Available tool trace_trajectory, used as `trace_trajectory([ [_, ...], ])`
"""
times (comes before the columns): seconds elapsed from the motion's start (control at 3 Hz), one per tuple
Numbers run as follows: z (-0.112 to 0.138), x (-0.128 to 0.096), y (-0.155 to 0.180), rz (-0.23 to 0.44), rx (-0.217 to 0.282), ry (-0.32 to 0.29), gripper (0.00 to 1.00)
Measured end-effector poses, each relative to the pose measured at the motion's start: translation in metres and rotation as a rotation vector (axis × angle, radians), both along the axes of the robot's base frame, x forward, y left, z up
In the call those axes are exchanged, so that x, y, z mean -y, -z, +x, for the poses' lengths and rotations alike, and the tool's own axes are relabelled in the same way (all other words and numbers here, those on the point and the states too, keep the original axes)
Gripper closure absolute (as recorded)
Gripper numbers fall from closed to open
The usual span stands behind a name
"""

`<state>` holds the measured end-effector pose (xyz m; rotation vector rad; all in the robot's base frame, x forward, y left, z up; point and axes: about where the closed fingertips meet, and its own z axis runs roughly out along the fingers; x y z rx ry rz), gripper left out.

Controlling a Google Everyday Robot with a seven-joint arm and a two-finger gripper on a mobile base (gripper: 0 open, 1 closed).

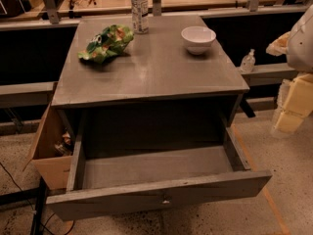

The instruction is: Place blue plastic bottle into top drawer

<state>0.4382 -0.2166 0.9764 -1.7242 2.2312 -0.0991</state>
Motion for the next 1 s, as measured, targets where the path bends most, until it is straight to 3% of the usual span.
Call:
trace_trajectory([
  [0.67, 0.004, 0.000, -0.003, 0.032, 0.019, 0.013, 0.00],
  [1.0, 0.040, -0.006, 0.000, 0.119, 0.080, 0.047, 0.00],
])
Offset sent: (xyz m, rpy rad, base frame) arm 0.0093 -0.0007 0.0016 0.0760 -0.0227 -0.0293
